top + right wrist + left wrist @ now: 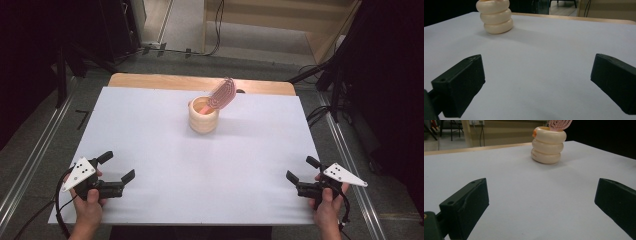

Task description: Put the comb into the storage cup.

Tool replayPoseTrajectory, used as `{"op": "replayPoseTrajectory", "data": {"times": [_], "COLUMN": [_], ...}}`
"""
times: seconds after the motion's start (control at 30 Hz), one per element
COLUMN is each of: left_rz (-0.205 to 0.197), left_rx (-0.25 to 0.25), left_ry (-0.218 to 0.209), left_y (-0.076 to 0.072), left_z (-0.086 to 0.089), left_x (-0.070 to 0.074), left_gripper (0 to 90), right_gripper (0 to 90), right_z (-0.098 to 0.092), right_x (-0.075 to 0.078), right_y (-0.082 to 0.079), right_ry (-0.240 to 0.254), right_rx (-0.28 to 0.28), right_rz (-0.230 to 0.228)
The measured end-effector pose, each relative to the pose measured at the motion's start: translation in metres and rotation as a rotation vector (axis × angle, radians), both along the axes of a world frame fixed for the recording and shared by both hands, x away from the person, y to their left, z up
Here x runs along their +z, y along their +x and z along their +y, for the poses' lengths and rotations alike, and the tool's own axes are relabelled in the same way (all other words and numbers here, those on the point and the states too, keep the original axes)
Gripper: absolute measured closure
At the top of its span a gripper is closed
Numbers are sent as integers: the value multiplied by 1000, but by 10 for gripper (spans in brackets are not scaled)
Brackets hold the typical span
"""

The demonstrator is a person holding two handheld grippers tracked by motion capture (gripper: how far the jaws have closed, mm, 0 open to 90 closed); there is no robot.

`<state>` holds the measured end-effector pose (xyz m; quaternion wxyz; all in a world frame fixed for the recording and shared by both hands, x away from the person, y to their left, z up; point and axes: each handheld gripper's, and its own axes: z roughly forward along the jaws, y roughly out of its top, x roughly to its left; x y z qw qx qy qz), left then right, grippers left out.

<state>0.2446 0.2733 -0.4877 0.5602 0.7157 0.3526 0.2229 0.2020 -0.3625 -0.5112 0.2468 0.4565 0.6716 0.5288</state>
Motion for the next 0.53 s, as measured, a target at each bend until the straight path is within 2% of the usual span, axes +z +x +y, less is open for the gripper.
{"op": "replayPoseTrajectory", "data": {"times": [0.23, 0.53], "left_rz": [0, 0], "left_rx": [2, 4], "left_ry": [2, 4], "left_y": [0, 0], "left_z": [-1, -1], "left_x": [0, 0], "left_gripper": [0, 0], "right_gripper": [0, 0], "right_z": [-5, -1], "right_x": [-5, -6], "right_y": [2, 4], "right_ry": [72, 48], "right_rx": [-10, -7], "right_rz": [3, 10]}}
